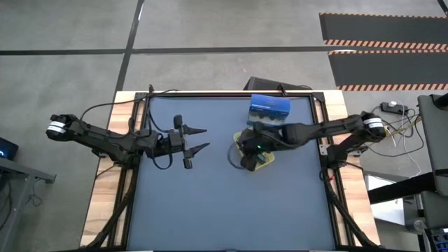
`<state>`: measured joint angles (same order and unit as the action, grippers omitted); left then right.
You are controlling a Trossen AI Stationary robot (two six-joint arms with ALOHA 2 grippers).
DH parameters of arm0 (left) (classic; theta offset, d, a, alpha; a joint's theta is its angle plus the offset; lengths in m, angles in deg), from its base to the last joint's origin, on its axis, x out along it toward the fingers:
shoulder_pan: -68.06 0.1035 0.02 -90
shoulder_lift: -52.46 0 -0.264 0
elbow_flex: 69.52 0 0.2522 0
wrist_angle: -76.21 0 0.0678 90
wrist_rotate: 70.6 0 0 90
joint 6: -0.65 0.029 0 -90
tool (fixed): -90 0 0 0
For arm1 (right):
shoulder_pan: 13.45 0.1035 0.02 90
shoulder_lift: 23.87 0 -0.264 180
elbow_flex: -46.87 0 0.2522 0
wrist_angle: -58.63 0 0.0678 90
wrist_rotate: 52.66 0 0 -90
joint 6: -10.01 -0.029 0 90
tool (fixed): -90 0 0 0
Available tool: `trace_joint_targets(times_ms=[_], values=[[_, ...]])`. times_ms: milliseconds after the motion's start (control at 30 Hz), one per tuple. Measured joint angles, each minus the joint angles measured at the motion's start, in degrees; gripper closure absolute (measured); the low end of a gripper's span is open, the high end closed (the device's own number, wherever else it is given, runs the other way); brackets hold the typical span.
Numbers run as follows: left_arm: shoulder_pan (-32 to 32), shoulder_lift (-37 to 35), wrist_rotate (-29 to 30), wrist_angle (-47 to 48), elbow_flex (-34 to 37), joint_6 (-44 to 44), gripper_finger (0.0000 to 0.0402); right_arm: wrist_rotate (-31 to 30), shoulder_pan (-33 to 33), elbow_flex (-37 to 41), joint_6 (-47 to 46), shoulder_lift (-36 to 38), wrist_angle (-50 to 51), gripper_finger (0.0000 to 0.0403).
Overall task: Pick and place USB-C Cables
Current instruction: Return to Home Position
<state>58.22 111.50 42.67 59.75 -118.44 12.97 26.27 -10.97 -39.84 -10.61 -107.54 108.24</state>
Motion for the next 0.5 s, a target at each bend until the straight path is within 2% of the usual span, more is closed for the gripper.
trace_joint_targets(times_ms=[167, 367, 500], values=[[0.01, 0.00, -0.01, -0.16, 0.63, -0.02, 0.0201, -1.45, 2.67, 11.14, 7.86, 4.89, -21.40, 0.0336], [0.00, 0.00, -0.02, -0.34, 1.97, -2.18, 0.0201, -0.58, 3.04, 28.12, 16.01, 7.38, -54.53, 0.0353], [0.00, 0.00, -0.02, -0.38, 3.07, -5.92, 0.0201, 4.37, 2.87, 37.44, 17.52, 7.14, -70.35, 0.0364]])
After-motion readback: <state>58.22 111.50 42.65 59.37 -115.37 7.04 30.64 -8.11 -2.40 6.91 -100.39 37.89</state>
